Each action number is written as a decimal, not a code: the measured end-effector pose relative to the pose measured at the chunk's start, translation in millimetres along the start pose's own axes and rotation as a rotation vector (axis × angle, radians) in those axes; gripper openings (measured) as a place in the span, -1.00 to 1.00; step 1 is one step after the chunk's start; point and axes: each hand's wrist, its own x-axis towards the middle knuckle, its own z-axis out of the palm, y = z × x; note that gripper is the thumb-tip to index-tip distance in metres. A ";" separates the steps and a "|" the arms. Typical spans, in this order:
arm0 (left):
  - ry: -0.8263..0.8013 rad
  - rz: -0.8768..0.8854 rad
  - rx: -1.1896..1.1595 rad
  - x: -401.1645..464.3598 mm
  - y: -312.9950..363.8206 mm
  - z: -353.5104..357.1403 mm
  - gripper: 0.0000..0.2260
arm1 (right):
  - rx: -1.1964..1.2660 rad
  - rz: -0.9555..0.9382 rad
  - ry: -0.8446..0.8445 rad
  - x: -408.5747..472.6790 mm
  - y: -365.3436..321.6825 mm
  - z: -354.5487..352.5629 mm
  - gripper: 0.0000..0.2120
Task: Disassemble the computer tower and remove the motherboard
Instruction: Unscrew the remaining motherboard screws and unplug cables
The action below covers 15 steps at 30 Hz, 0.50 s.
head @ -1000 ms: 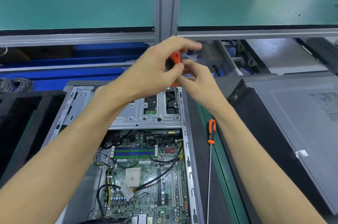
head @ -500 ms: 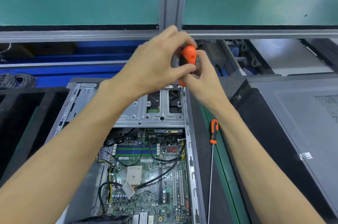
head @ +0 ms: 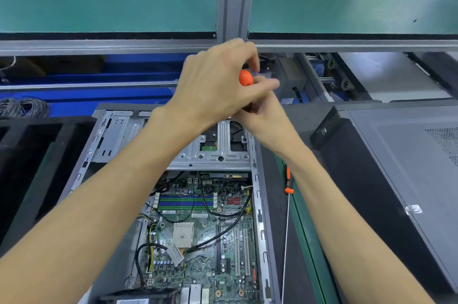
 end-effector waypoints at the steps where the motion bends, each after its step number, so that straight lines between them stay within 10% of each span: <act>1: 0.020 -0.108 -0.019 -0.7 -0.4 1.5 -0.59 | -0.031 0.008 -0.006 -2.0 2.3 4.1 -0.83; 5: 0.085 -0.542 -0.701 -29.3 -12.3 15.2 -0.52 | 0.074 0.064 0.190 -3.8 14.7 4.0 -0.88; 10: -0.710 -1.327 -1.325 -144.8 -15.3 65.8 -0.63 | 0.610 0.101 0.328 -2.3 25.4 1.5 -0.77; 15: -0.304 -1.403 -1.575 -169.4 -15.1 91.0 -0.53 | 0.656 0.044 0.352 -3.5 30.4 12.6 -0.82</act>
